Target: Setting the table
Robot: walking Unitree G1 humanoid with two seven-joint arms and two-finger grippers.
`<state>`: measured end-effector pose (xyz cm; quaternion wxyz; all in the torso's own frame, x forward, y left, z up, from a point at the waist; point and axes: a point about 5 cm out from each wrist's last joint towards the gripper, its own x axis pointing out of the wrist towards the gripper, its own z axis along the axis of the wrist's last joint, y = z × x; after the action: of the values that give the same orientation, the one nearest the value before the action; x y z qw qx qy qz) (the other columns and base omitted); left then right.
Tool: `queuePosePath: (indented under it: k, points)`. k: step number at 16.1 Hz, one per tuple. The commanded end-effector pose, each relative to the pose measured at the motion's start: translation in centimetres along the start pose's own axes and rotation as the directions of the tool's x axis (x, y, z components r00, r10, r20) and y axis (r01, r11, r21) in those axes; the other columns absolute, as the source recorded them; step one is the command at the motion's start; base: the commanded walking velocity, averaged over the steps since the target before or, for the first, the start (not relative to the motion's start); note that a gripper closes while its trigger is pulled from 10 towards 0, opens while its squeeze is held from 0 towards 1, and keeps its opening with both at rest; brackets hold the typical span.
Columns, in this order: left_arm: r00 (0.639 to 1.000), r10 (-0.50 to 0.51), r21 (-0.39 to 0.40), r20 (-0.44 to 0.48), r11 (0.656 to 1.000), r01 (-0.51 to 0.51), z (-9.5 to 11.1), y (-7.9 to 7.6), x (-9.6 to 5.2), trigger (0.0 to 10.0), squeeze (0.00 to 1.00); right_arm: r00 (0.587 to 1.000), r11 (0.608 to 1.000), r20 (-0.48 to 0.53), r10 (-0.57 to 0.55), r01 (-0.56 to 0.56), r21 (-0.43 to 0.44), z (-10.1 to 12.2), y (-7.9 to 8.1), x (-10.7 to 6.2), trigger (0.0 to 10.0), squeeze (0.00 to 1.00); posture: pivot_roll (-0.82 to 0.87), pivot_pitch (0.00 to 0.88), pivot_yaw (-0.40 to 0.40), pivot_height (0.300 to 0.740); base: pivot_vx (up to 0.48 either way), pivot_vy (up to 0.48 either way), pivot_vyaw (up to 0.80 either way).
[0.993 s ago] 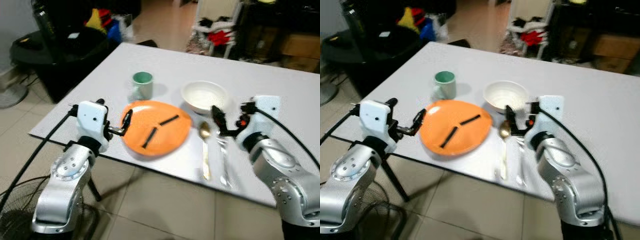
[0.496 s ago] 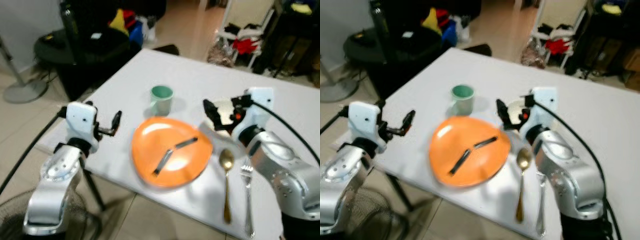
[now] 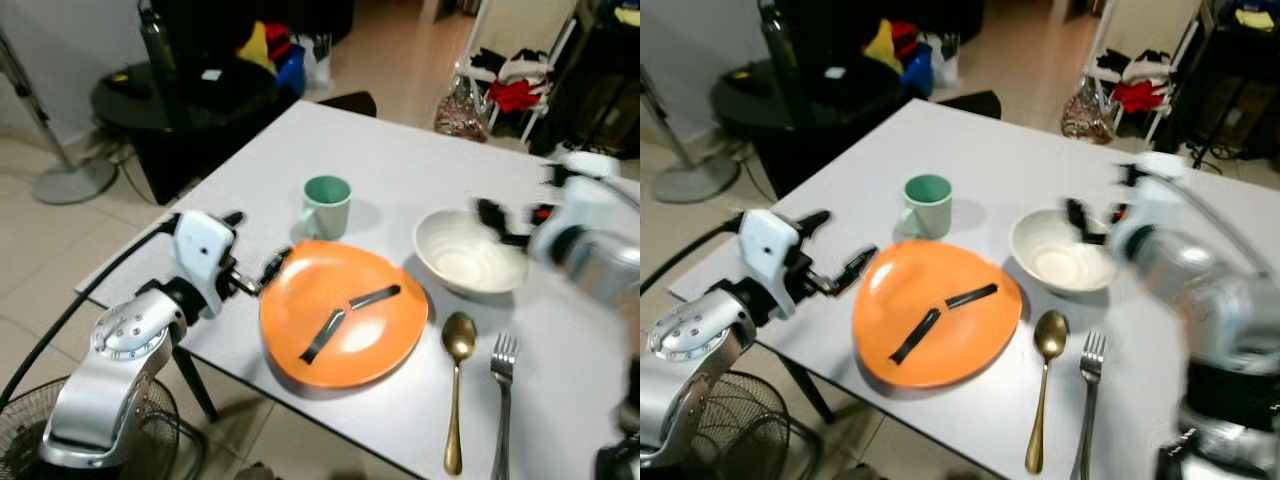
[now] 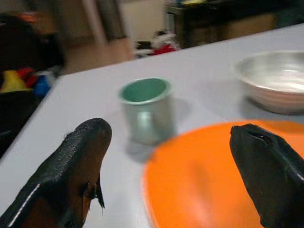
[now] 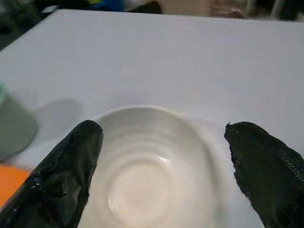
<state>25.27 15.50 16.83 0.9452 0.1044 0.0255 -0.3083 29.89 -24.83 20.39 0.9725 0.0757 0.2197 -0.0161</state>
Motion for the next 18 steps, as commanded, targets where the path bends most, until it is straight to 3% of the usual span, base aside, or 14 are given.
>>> queuePosePath:
  k: [1, 2, 3, 5, 6, 7, 9, 10, 13, 14, 15, 18]
  points:
    - [0.998, -0.054, 0.016, 0.016, 0.998, 0.054, 0.9, -0.3, 0.2, 10.0, 0.00, 1.000, 1.000, -0.003, -0.014, 0.014, 0.027, 0.8, -0.8, -0.2, 10.0, 1.00, 0.07, 0.000, 0.020, 0.740, 0.000, 0.000, 0.00]
    - [0.997, -0.074, 0.021, 0.012, 0.997, 0.074, 1.1, -0.3, 0.3, 10.0, 0.00, 0.999, 0.998, -0.034, -0.026, 0.028, 0.048, 1.6, -1.9, -0.4, 10.0, 0.87, 0.07, 0.000, 0.020, 0.740, 0.000, 0.000, 0.00]
    - [0.997, -0.078, 0.015, 0.017, 0.997, 0.078, 1.2, -0.2, 0.4, 10.0, 0.00, 0.995, 0.998, -0.091, -0.045, 0.048, 0.030, 1.6, -2.6, -0.6, 10.0, 0.00, 0.07, 0.000, 0.020, 0.740, 0.000, 0.000, 0.00]
    - [0.993, -0.113, 0.005, 0.019, 0.994, 0.113, 1.3, -0.4, 0.5, 10.0, 0.00, 0.979, 0.995, -0.183, -0.086, 0.092, 0.027, 1.5, -4.1, -1.1, 10.0, 0.00, 0.06, 0.000, 0.019, 0.740, 0.000, 0.000, 0.00]
    - [0.985, -0.169, -0.003, 0.011, 0.986, 0.169, 1.3, -0.9, 0.4, 10.0, 0.00, 0.972, 0.992, -0.221, -0.084, 0.102, 0.073, 1.4, -4.6, -1.2, 10.0, 0.00, 0.06, 0.000, 0.017, 0.740, 0.000, 0.000, 0.00]
    - [0.974, -0.227, -0.028, 0.014, 0.974, 0.227, 1.4, -1.4, 0.2, 10.0, 1.00, 0.965, 0.990, -0.252, -0.069, 0.099, 0.105, 1.0, -4.8, -1.2, 10.0, 0.00, 0.06, 0.000, 0.017, 0.740, 0.000, 0.000, 0.00]
    - [0.947, -0.320, -0.055, 0.018, 0.946, 0.320, 1.7, -2.3, -0.1, 10.0, 1.00, 0.951, 0.983, -0.310, -0.002, 0.060, 0.176, -0.1, -4.5, -0.9, 10.0, 0.00, 0.06, 0.000, 0.017, 0.740, 0.000, 0.000, 0.00]
    - [0.948, -0.320, -0.033, 0.008, 0.947, 0.320, 1.7, -2.4, -0.1, 10.0, 1.00, 0.943, 0.970, -0.327, 0.064, 0.018, 0.243, -1.0, -4.0, -0.5, 10.0, 0.00, 0.06, 0.000, 0.019, 0.740, 0.000, 0.000, 0.00]
    - [0.946, -0.325, -0.028, -0.004, 0.945, 0.325, 1.6, -2.5, 0.0, 10.0, 1.00, 0.911, 0.953, -0.397, 0.109, 0.017, 0.301, -3.3, -3.3, 0.2, 10.0, 0.00, 0.07, 0.000, 0.016, 0.740, 0.000, 0.000, 0.00]
    - [0.942, -0.335, -0.030, -0.010, 0.942, 0.335, 1.5, -2.6, -0.1, 10.0, 1.00, 0.904, 0.950, -0.414, 0.103, 0.034, 0.311, -3.9, -3.3, 0.3, 3.1, 0.00, 0.07, 0.000, 0.016, 0.740, 0.000, 0.000, 0.00]
    - [0.932, -0.362, -0.037, -0.027, 0.932, 0.361, 1.4, -2.8, -0.4, 10.0, 1.00, 0.899, 0.945, -0.426, 0.099, 0.050, 0.325, -4.4, -3.2, 0.4, 0.0, 0.00, 0.07, 0.000, 0.017, 0.740, 0.000, 0.000, 0.00]
    - [0.925, -0.379, -0.041, -0.030, 0.925, 0.378, 1.4, -3.0, -0.5, 10.0, 1.00, 0.901, 0.932, -0.419, 0.111, 0.052, 0.359, -4.5, -3.2, 0.3, 0.0, 0.00, 0.06, 0.000, 0.021, 0.740, 0.000, 0.000, 0.00]
